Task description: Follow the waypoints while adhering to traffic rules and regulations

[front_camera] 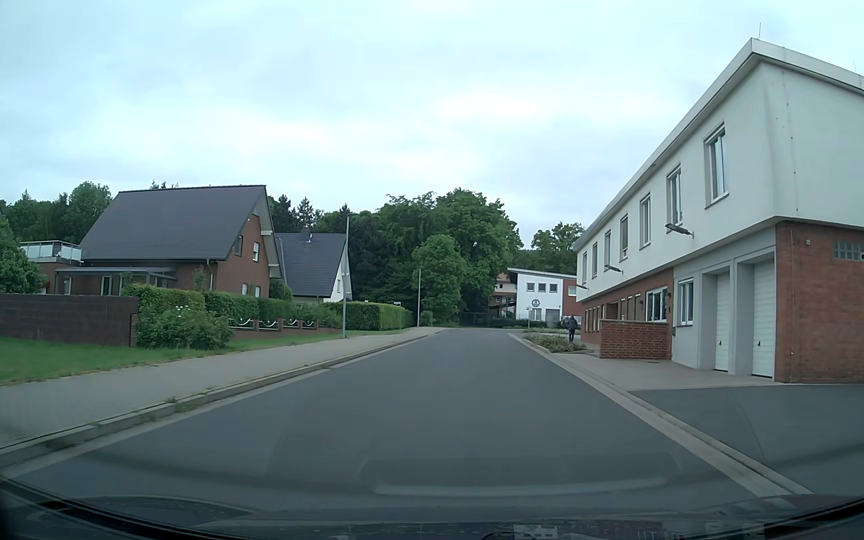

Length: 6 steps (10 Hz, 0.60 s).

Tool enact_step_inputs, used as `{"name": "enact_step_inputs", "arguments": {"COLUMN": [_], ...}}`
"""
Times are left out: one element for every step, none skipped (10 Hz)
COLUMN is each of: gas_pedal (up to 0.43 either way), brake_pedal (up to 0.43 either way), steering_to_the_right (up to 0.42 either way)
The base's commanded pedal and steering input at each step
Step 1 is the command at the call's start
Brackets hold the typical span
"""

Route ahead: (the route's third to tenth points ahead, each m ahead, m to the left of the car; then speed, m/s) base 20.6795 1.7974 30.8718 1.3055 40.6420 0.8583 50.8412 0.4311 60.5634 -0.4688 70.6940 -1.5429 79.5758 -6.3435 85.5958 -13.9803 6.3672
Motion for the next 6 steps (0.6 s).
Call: {"name": "enact_step_inputs", "arguments": {"gas_pedal": [0.319,0.319,0.319,0.319,0.319,0.319], "brake_pedal": [0.000,0.000,0.000,0.000,0.000,0.000], "steering_to_the_right": [0.034,0.027,0.021,0.018,0.015,0.011]}}
